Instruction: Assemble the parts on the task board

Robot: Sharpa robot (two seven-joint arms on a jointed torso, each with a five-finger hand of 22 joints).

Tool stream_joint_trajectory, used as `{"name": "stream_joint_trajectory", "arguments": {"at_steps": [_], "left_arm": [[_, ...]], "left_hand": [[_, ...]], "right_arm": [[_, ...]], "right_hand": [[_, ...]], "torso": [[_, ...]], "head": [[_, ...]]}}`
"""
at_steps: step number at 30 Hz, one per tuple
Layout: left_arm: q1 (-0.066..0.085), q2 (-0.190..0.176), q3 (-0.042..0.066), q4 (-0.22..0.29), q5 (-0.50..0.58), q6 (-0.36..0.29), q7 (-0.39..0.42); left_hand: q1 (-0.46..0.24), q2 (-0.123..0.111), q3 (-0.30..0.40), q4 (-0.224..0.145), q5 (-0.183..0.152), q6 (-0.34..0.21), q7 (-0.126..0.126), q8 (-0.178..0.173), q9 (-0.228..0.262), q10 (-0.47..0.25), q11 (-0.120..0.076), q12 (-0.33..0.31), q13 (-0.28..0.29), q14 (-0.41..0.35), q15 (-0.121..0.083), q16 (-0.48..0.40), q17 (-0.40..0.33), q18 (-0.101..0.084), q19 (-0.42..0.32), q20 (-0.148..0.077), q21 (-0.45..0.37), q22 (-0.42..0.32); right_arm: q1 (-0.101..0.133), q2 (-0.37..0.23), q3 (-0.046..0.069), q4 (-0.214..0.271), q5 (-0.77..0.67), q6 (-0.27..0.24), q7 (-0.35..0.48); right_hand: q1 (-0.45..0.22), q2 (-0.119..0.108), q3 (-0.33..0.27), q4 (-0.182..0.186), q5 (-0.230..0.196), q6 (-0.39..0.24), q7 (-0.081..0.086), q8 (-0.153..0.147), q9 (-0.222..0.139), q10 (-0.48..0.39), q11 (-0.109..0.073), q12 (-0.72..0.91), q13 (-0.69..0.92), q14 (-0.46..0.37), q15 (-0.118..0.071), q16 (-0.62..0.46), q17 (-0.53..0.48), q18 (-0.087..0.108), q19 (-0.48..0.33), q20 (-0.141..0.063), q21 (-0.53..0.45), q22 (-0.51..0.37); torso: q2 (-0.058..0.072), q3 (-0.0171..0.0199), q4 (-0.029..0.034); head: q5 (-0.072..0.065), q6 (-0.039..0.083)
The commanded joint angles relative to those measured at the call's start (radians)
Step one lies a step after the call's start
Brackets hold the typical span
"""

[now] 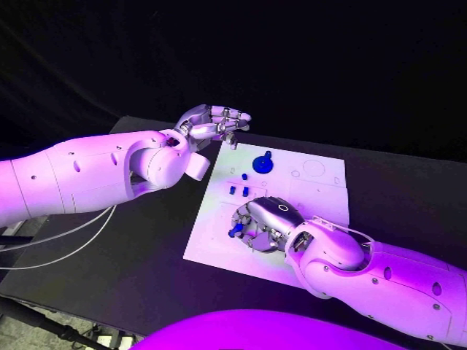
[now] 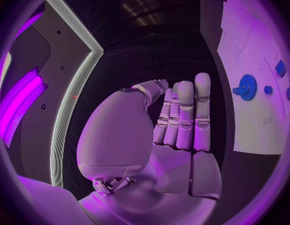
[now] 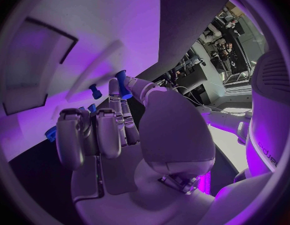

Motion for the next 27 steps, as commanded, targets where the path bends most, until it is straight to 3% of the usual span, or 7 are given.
{"name": "stream_joint_trajectory", "arguments": {"at_steps": [1, 7, 15, 16, 18, 22, 27], "left_arm": [[0.000, 0.001, 0.001, 0.003, 0.005, 0.017, 0.005], [0.001, 0.001, 0.001, 0.004, 0.005, 0.017, 0.004], [0.001, 0.000, 0.001, 0.004, 0.005, 0.017, 0.004], [0.001, 0.000, 0.001, 0.004, 0.005, 0.017, 0.004], [0.001, 0.000, 0.001, 0.004, 0.005, 0.017, 0.003], [0.001, 0.000, 0.001, 0.003, 0.005, 0.018, 0.002], [0.001, 0.000, 0.001, 0.003, 0.005, 0.019, 0.001]], "left_hand": [[0.000, 0.012, -0.003, -0.001, 0.005, -0.002, 0.000, 0.001, -0.001, -0.004, 0.000, 0.006, 0.001, -0.005, -0.001, -0.002, -0.001, 0.015, 0.007, 0.001, -0.006, -0.002], [0.000, 0.012, -0.003, -0.001, 0.005, -0.002, 0.000, 0.001, -0.001, -0.004, 0.000, 0.006, 0.001, -0.005, -0.001, -0.002, -0.001, 0.015, 0.007, 0.001, -0.006, -0.002], [0.000, 0.012, -0.003, -0.001, 0.005, -0.002, 0.000, 0.001, -0.001, -0.004, 0.000, 0.006, 0.001, -0.005, -0.001, -0.002, -0.001, 0.015, 0.007, 0.001, -0.006, -0.002], [0.000, 0.012, -0.003, -0.001, 0.005, -0.002, 0.000, 0.001, -0.001, -0.004, 0.000, 0.006, 0.001, -0.005, -0.001, -0.002, -0.001, 0.015, 0.007, 0.001, -0.006, -0.002], [0.000, 0.012, -0.003, -0.001, 0.005, -0.002, 0.000, 0.001, -0.001, -0.004, 0.000, 0.006, 0.001, -0.005, -0.001, -0.002, -0.001, 0.015, 0.007, 0.001, -0.006, -0.002], [-0.002, 0.013, -0.003, 0.000, 0.005, -0.002, 0.000, 0.002, -0.001, -0.006, 0.000, 0.008, 0.001, -0.005, -0.001, -0.002, -0.001, 0.015, 0.007, 0.001, -0.007, -0.002], [-0.002, 0.013, -0.003, 0.000, 0.005, -0.002, 0.000, 0.002, -0.001, -0.006, 0.000, 0.008, 0.001, -0.005, -0.001, -0.002, -0.001, 0.015, 0.007, 0.001, -0.007, -0.002]], "right_arm": [[-0.001, 0.005, -0.001, 0.002, -0.022, 0.049, -0.019], [-0.001, 0.014, -0.001, 0.002, -0.031, 0.083, -0.029], [-0.001, 0.018, -0.002, 0.001, -0.033, 0.082, -0.030], [-0.001, 0.018, -0.002, 0.001, -0.033, 0.078, -0.030], [-0.001, 0.018, -0.002, 0.001, -0.033, 0.070, -0.032], [-0.001, 0.017, -0.002, 0.001, -0.033, 0.054, -0.034], [-0.001, 0.013, -0.002, 0.002, -0.032, 0.031, -0.033]], "right_hand": [[-0.010, -0.003, -0.001, 0.004, 0.000, 0.005, 0.000, 0.002, 0.017, 0.004, 0.004, -0.006, -0.001, 0.040, -0.001, 0.004, -0.002, -0.011, 0.057, -0.006, 0.002, 0.218], [-0.019, -0.012, -0.006, 0.006, -0.008, -0.001, 0.003, -0.001, 0.017, 0.001, 0.007, -0.010, -0.002, 0.039, 0.001, 0.003, -0.004, -0.011, 0.056, -0.005, -0.001, 0.217], [-0.032, -0.025, -0.012, 0.012, -0.011, -0.022, 0.010, -0.015, 0.011, 0.001, 0.010, -0.012, -0.001, 0.039, 0.004, 0.004, -0.004, -0.010, 0.055, -0.003, -0.004, 0.217], [-0.036, -0.032, -0.013, 0.014, -0.010, -0.054, 0.018, -0.036, 0.003, 0.004, 0.014, -0.010, 0.001, 0.039, 0.006, 0.004, -0.004, -0.011, 0.056, -0.001, -0.003, 0.218], [-0.036, -0.037, -0.011, 0.013, -0.010, -0.080, 0.015, -0.053, -0.004, 0.006, 0.013, -0.009, 0.004, 0.040, 0.007, 0.005, -0.003, -0.011, 0.056, 0.000, -0.002, 0.218], [-0.038, -0.042, -0.012, 0.013, -0.009, -0.096, 0.016, -0.065, -0.009, 0.008, 0.012, -0.008, 0.007, 0.040, 0.006, 0.006, -0.002, -0.011, 0.056, 0.001, -0.001, 0.219], [-0.046, -0.055, -0.014, 0.017, -0.013, -0.174, 0.012, -0.108, -0.025, 0.011, -0.001, -0.006, 0.016, 0.040, -0.004, 0.007, -0.003, -0.010, 0.056, -0.006, -0.002, 0.219]], "torso": [[0.000, -0.0009, 0.0004], [0.000, -0.0013, 0.0009], [-0.001, -0.0012, 0.0006], [-0.001, -0.0010, 0.0004], [-0.001, -0.0008, 0.0002], [0.000, -0.0001, -0.0003], [0.000, 0.0003, -0.0006]], "head": [[0.001, -0.002], [0.000, -0.005], [0.000, -0.006], [0.000, -0.006], [0.001, -0.006], [0.001, -0.006], [0.001, -0.006]]}}
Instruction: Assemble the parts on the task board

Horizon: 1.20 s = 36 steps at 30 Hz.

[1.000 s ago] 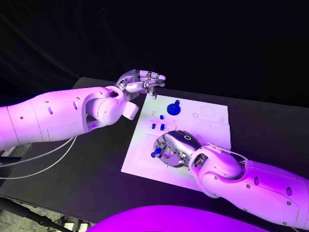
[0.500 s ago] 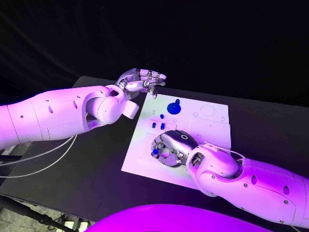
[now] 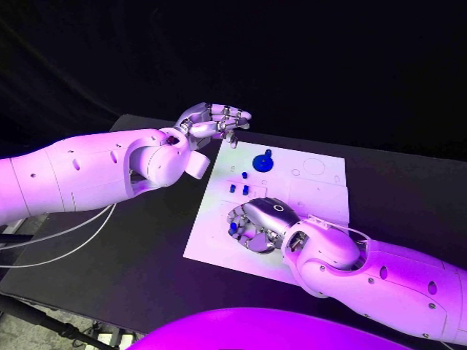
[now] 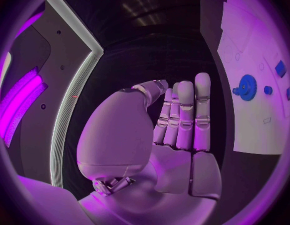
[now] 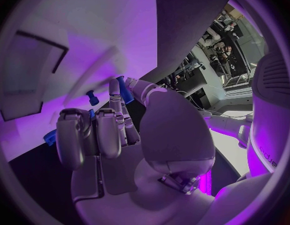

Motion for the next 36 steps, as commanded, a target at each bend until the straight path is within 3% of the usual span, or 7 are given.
{"name": "stream_joint_trajectory", "arguments": {"at_steps": [1, 18, 23, 28, 30, 32, 36], "left_arm": [[0.001, 0.001, 0.001, 0.002, 0.005, 0.017, 0.003], [0.000, -0.002, 0.000, 0.001, 0.005, 0.018, 0.002], [0.000, -0.004, -0.002, 0.001, 0.005, 0.017, 0.002], [0.000, -0.006, -0.004, 0.000, 0.005, 0.016, 0.002], [0.000, -0.007, -0.006, 0.000, 0.008, 0.016, 0.002], [-0.001, -0.007, -0.008, 0.000, 0.009, 0.015, 0.002], [-0.001, -0.007, -0.011, 0.003, 0.011, 0.016, 0.002]], "left_hand": [[0.002, 0.009, -0.003, 0.000, 0.005, -0.002, 0.000, 0.002, -0.001, -0.006, 0.000, 0.004, 0.002, -0.005, -0.001, -0.002, -0.001, 0.015, 0.007, 0.001, -0.003, -0.002], [0.002, 0.009, -0.003, 0.000, 0.005, -0.002, 0.000, 0.002, -0.001, -0.006, 0.000, 0.004, 0.002, -0.005, -0.001, -0.002, -0.001, 0.015, 0.007, 0.001, -0.003, -0.002], [0.002, 0.009, -0.004, 0.000, 0.005, -0.002, 0.000, 0.002, -0.001, -0.008, 0.000, 0.004, 0.002, -0.006, -0.001, -0.002, -0.002, 0.015, 0.007, 0.001, -0.004, -0.002], [0.002, 0.009, -0.004, 0.000, 0.005, -0.002, 0.000, 0.002, -0.001, -0.008, 0.000, 0.004, 0.002, -0.006, -0.001, -0.002, -0.002, 0.015, 0.007, 0.001, -0.004, -0.002], [0.002, 0.009, -0.004, 0.000, 0.005, -0.002, 0.000, 0.002, -0.001, -0.008, 0.000, 0.004, 0.002, -0.006, -0.001, -0.002, -0.002, 0.015, 0.007, 0.001, -0.004, -0.002], [0.002, 0.009, -0.004, 0.000, 0.005, -0.002, 0.000, 0.002, -0.001, -0.008, 0.000, 0.004, 0.002, -0.006, -0.001, -0.002, -0.002, 0.015, 0.007, 0.001, -0.004, -0.002], [0.002, 0.009, -0.004, 0.000, 0.005, -0.002, 0.000, 0.002, -0.001, -0.008, 0.000, 0.004, 0.002, -0.006, -0.001, -0.002, -0.002, 0.015, 0.007, 0.001, -0.004, -0.002]], "right_arm": [[-0.001, -0.003, 0.000, 0.003, -0.011, -0.018, -0.005], [0.025, -0.128, 0.006, 0.123, 0.082, -0.219, 0.067], [0.077, -0.249, 0.010, 0.190, 0.327, -0.221, 0.148], [0.116, -0.363, 0.011, 0.236, 0.505, -0.139, 0.149], [0.126, -0.415, 0.010, 0.253, 0.549, -0.098, 0.125], [0.130, -0.458, 0.007, 0.267, 0.571, -0.072, 0.096], [0.124, -0.542, -0.001, 0.294, 0.559, -0.050, 0.024]], "right_hand": [[0.000, -0.011, -0.002, 0.005, -0.007, -0.026, -0.004, -0.014, -0.005, 0.005, -0.009, 0.003, 0.004, 0.040, -0.005, 0.007, 0.000, -0.011, 0.057, -0.007, -0.001, 0.219], [-0.008, -0.024, -0.030, 0.012, 0.001, -0.073, -0.015, -0.037, -0.006, 0.041, -0.025, 0.034, 0.041, 0.039, -0.019, 0.004, -0.009, -0.017, 0.069, -0.020, 0.027, 0.231], [0.001, -0.014, -0.044, 0.010, 0.013, 0.031, 0.011, 0.018, 0.018, 0.082, -0.004, 0.099, 0.096, 0.041, -0.004, 0.009, 0.000, -0.018, 0.070, -0.013, 0.028, 0.232], [-0.008, 0.005, -0.087, 0.023, 0.024, 0.072, -0.008, 0.071, 0.043, 0.062, -0.021, 0.315, 0.288, 0.042, -0.014, 0.013, 0.000, -0.024, 0.081, -0.016, 0.056, 0.242], [-0.015, 0.014, -0.124, 0.034, 0.042, 0.078, -0.037, 0.132, 0.093, 0.118, -0.045, 0.794, 0.755, 0.051, -0.027, 0.031, 0.027, -0.030, 0.092, -0.026, 0.086, 0.252], [-0.047, 0.027, -0.147, 0.069, 0.052, 0.081, -0.034, 0.173, 0.127, 0.192, -0.037, 1.021, 0.985, 0.061, -0.028, 0.056, 0.083, -0.036, 0.102, -0.028, 0.113, 0.261], [-0.072, 0.023, -0.187, 0.109, 0.061, 0.068, -0.039, 0.226, 0.175, 0.256, -0.042, 1.178, 1.149, 0.070, -0.031, 0.080, 0.135, -0.038, 0.105, -0.033, 0.121, 0.263]], "torso": [[0.001, 0.0009, -0.0008], [-0.001, 0.0004, -0.0017], [-0.003, 0.0012, -0.0028], [-0.008, 0.0009, -0.0068], [-0.011, 0.0006, -0.0097], [-0.013, 0.0006, -0.0128], [-0.017, 0.0001, -0.0182]], "head": [[0.001, 0.000], [-0.019, 0.010], [-0.038, 0.017], [-0.066, 0.023], [-0.083, 0.024], [-0.100, 0.024], [-0.137, 0.022]]}}
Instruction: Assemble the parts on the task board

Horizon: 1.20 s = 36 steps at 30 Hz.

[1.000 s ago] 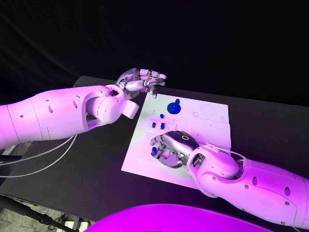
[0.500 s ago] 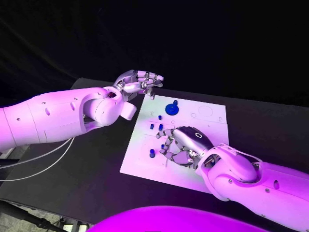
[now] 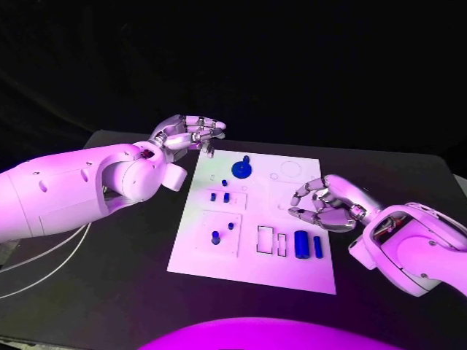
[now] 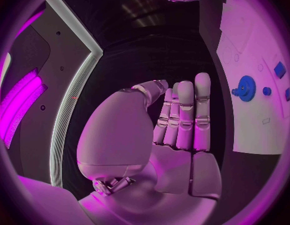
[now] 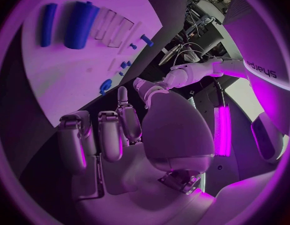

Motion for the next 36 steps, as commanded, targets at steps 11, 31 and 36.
{"name": "stream_joint_trajectory", "arguments": {"at_steps": [11, 31, 36], "left_arm": [[0.000, 0.000, -0.004, 0.009, 0.010, 0.015, 0.006], [0.000, -0.008, -0.005, 0.015, 0.011, 0.015, 0.006], [0.000, -0.010, -0.005, 0.015, 0.011, 0.015, 0.006]], "left_hand": [[0.002, 0.009, -0.004, 0.000, 0.005, -0.001, 0.000, 0.003, -0.001, -0.009, 0.000, 0.006, 0.001, -0.006, -0.001, -0.002, -0.001, 0.015, 0.007, 0.001, -0.005, -0.001], [0.001, 0.010, -0.005, 0.001, 0.005, 0.000, 0.000, 0.004, 0.000, -0.009, 0.000, 0.008, 0.002, -0.006, -0.001, -0.002, -0.001, 0.015, 0.007, 0.001, -0.005, -0.002], [0.001, 0.010, -0.005, 0.001, 0.005, 0.000, 0.000, 0.004, 0.000, -0.009, 0.000, 0.008, 0.002, -0.006, -0.001, -0.002, -0.001, 0.015, 0.007, 0.001, -0.005, -0.002]], "right_arm": [[-0.075, -0.114, -0.014, 0.068, -0.161, 0.029, -0.269], [-0.108, -0.015, -0.016, 0.022, -0.296, 0.013, -0.384], [-0.113, 0.003, -0.016, 0.009, -0.302, 0.022, -0.387]], "right_hand": [[-0.062, -0.034, -0.096, 0.091, 0.001, -0.032, -0.001, 0.042, 0.041, 0.027, 0.000, 0.068, 0.105, 0.080, -0.005, 0.033, 0.126, -0.006, 0.104, -0.007, 0.003, 0.263], [-0.083, -0.028, -0.137, 0.093, 0.001, -0.046, 0.001, 0.044, 0.045, 0.031, 0.002, 0.075, 0.114, 0.089, -0.003, 0.051, 0.177, -0.006, 0.104, -0.006, 0.003, 0.263], [-0.082, -0.027, -0.138, 0.092, 0.002, -0.047, 0.001, 0.044, 0.046, 0.030, 0.002, 0.074, 0.113, 0.089, -0.002, 0.051, 0.179, -0.006, 0.104, -0.006, 0.003, 0.263]], "torso": [[-0.010, 0.0009, -0.0157], [-0.003, -0.0018, -0.0023], [-0.002, -0.0024, 0.0007]], "head": [[-0.100, -0.011], [-0.115, -0.020], [-0.116, -0.021]]}}
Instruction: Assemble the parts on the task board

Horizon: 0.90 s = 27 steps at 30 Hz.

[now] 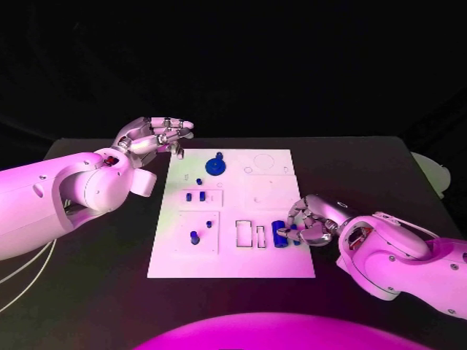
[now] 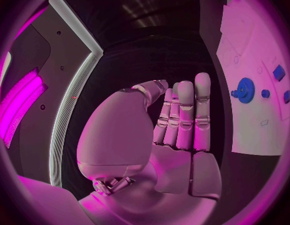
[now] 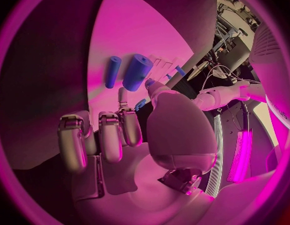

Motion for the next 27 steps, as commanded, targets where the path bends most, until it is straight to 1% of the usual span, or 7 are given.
{"name": "stream_joint_trajectory", "arguments": {"at_steps": [1, 9, 11, 16, 18, 23, 27], "left_arm": [[0.000, 0.000, 0.001, 0.003, 0.006, 0.015, 0.006], [0.000, -0.002, 0.001, 0.004, 0.006, 0.016, 0.006], [0.000, -0.003, 0.001, 0.004, 0.006, 0.016, 0.006], [0.000, -0.005, 0.001, 0.005, 0.006, 0.016, 0.006], [0.000, -0.005, 0.001, 0.005, 0.006, 0.016, 0.005], [0.000, -0.007, 0.001, 0.006, 0.006, 0.017, 0.004], [0.000, -0.008, 0.001, 0.007, 0.006, 0.017, 0.005]], "left_hand": [[0.001, 0.010, -0.005, 0.001, 0.005, 0.000, 0.000, 0.004, 0.000, -0.009, 0.000, 0.004, 0.001, -0.006, -0.001, -0.002, -0.002, 0.015, 0.007, 0.001, -0.005, -0.001], [0.001, 0.010, -0.005, 0.001, 0.005, 0.000, 0.000, 0.004, 0.000, -0.009, 0.000, 0.004, 0.001, -0.006, -0.001, -0.002, -0.002, 0.015, 0.007, 0.001, -0.005, -0.001], [0.001, 0.010, -0.005, 0.001, 0.005, 0.000, 0.000, 0.004, 0.000, -0.009, 0.000, 0.004, 0.001, -0.006, -0.001, -0.002, -0.002, 0.015, 0.007, 0.001, -0.005, -0.001], [0.001, 0.010, -0.005, 0.001, 0.005, 0.000, 0.000, 0.004, 0.000, -0.009, 0.000, 0.004, 0.001, -0.006, -0.001, -0.002, -0.002, 0.015, 0.007, 0.001, -0.005, -0.001], [0.001, 0.010, -0.005, 0.001, 0.005, 0.000, 0.000, 0.004, 0.000, -0.009, 0.000, 0.004, 0.001, -0.006, -0.001, -0.002, -0.002, 0.015, 0.007, 0.001, -0.005, -0.001], [0.000, 0.010, -0.005, 0.002, 0.004, 0.001, -0.001, 0.005, 0.000, -0.010, 0.000, 0.005, 0.001, -0.007, -0.001, -0.002, -0.002, 0.015, 0.007, 0.001, -0.006, -0.001], [0.000, 0.010, -0.005, 0.002, 0.004, 0.001, -0.001, 0.005, 0.000, -0.010, 0.000, 0.005, 0.001, -0.007, -0.001, -0.002, -0.002, 0.015, 0.007, 0.001, -0.006, -0.001]], "right_arm": [[-0.005, 0.008, 0.000, -0.007, -0.037, 0.012, -0.025], [-0.018, 0.033, -0.001, -0.020, -0.048, 0.049, -0.034], [-0.023, 0.042, -0.001, -0.025, -0.056, 0.067, -0.040], [-0.031, 0.055, -0.001, -0.035, -0.071, 0.098, -0.051], [-0.035, 0.060, -0.001, -0.039, -0.076, 0.106, -0.055], [-0.041, 0.068, -0.001, -0.044, -0.091, 0.104, -0.067], [-0.043, 0.071, -0.001, -0.045, -0.103, 0.077, -0.073]], "right_hand": [[-0.005, 0.001, -0.007, -0.001, 0.002, -0.008, 0.001, 0.004, 0.001, 0.004, 0.003, -0.002, 0.100, 0.089, -0.003, 0.004, 0.179, -0.007, 0.105, -0.006, 0.004, 0.263], [-0.012, 0.006, -0.019, 0.000, 0.000, -0.009, 0.001, 0.006, 0.002, 0.003, 0.003, -0.002, 0.100, 0.088, -0.002, 0.004, 0.178, -0.007, 0.105, -0.005, 0.004, 0.263], [-0.013, 0.006, -0.020, 0.000, 0.000, -0.009, 0.001, 0.006, 0.003, 0.002, 0.004, -0.003, 0.100, 0.088, -0.002, 0.004, 0.177, -0.007, 0.105, -0.005, 0.004, 0.263], [-0.010, 0.006, -0.026, -0.001, -0.001, -0.007, 0.001, 0.009, 0.004, 0.001, 0.003, -0.003, 0.099, 0.088, -0.002, 0.004, 0.178, -0.007, 0.105, -0.005, 0.004, 0.263], [-0.007, 0.006, -0.036, -0.002, -0.011, -0.005, 0.000, 0.012, 0.005, 0.001, 0.003, -0.004, 0.100, 0.088, -0.002, 0.004, 0.178, -0.007, 0.105, -0.005, 0.004, 0.263], [0.005, 0.016, -0.048, -0.002, -0.018, 0.004, -0.003, 0.022, 0.010, 0.001, 0.000, -0.003, 0.101, 0.088, -0.003, 0.004, 0.178, -0.007, 0.105, -0.005, 0.004, 0.263], [0.019, 0.029, -0.050, -0.003, -0.014, 0.012, -0.007, 0.031, 0.013, 0.004, -0.003, -0.001, 0.104, 0.088, -0.006, 0.005, 0.179, -0.007, 0.105, -0.007, 0.004, 0.263]], "torso": [[0.001, -0.0004, 0.0037], [0.002, -0.0013, 0.0059], [0.002, -0.0014, 0.0075], [0.003, -0.0027, 0.0101], [0.003, -0.0031, 0.0115], [0.004, -0.0034, 0.0135], [0.004, -0.0039, 0.0153]], "head": [[-0.001, -0.001], [-0.001, -0.005], [-0.001, -0.007], [-0.001, -0.008], [-0.001, -0.008], [-0.001, -0.007], [-0.001, -0.007]]}}
